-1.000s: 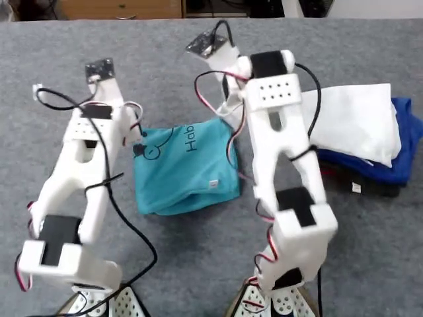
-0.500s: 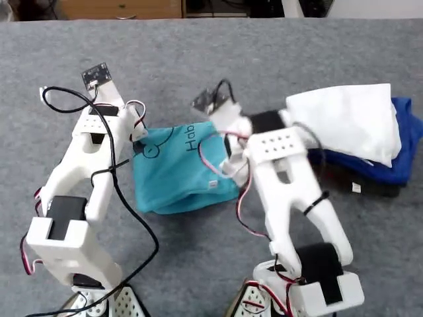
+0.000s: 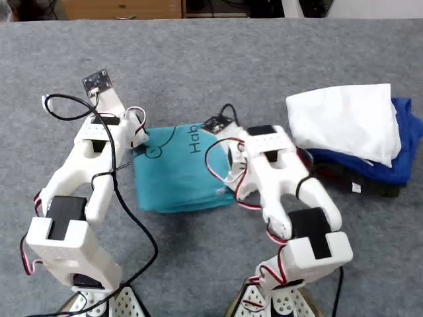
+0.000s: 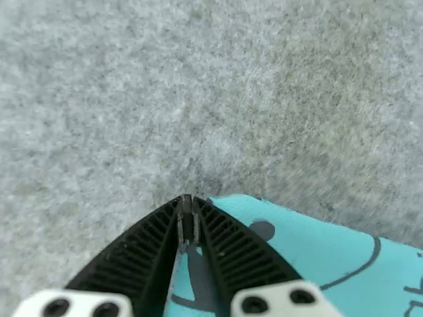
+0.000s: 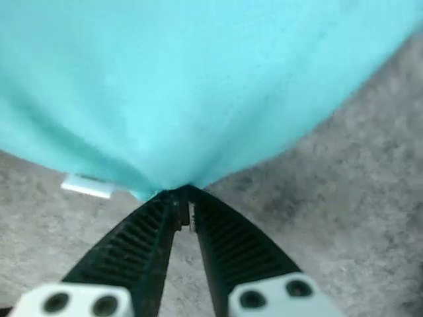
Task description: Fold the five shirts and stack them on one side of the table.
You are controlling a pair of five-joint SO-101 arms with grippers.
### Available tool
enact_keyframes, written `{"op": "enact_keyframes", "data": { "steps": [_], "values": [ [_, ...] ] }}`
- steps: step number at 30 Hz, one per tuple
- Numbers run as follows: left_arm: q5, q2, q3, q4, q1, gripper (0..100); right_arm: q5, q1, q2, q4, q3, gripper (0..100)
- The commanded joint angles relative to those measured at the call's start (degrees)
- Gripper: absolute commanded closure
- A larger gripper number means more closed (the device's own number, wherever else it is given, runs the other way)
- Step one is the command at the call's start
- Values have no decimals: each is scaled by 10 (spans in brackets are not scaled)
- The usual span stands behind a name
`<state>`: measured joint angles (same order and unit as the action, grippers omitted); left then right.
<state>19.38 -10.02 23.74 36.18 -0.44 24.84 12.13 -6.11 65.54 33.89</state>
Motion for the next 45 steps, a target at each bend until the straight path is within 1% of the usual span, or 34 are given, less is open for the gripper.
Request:
{"op": "enact_keyframes", "data": {
  "steps": [1, 8, 12, 15, 17, 20, 25, 27, 30, 32, 34, 37, 39, 41, 43, 45],
  "values": [
    [-6, 4, 1, -11, -7, 981, 13, -25, 29, 1, 2, 996],
    [-7, 5, 1, -10, -7, 981, 12, 8, 153, 83, -17, 996],
    [-7, 11, 6, -6, -7, 981, 12, 6, 236, 127, -33, 996],
    [-8, 32, -10, 52, -14, 981, 13, -23, 285, 140, -29, 995],
    [-8, 62, -17, 100, -18, 981, 15, -51, 316, 142, -18, 995],
    [-8, 120, -18, 149, -36, 981, 15, -82, 362, 143, 12, 995],
    [-8, 233, -19, 236, -52, 973, 16, -90, 463, 199, 91, 995],
    [-8, 275, -16, 259, -47, 919, 16, -89, 508, 219, 113, 994],
    [-6, 312, -15, 280, -34, 828, 4, -88, 560, 219, 134, 994],
    [-6, 314, -20, 282, -24, 815, -44, -73, 570, 220, 139, 994],
    [-6, 309, -20, 280, -13, 811, -104, -40, 559, 220, 144, 993],
    [-6, 273, -21, 283, 11, 775, -201, 14, 516, 203, 127, 972],
    [-6, 246, -28, 283, 23, 766, -267, 28, 480, 178, 111, 908],
    [-7, 224, -40, 283, 33, 763, -323, 45, 444, 136, 105, 814],
    [-7, 206, -55, 280, 38, 763, -356, 65, 417, 86, 113, 721],
    [-7, 189, -71, 279, 38, 762, -390, 87, 393, 31, 123, 652]
  ]
}}
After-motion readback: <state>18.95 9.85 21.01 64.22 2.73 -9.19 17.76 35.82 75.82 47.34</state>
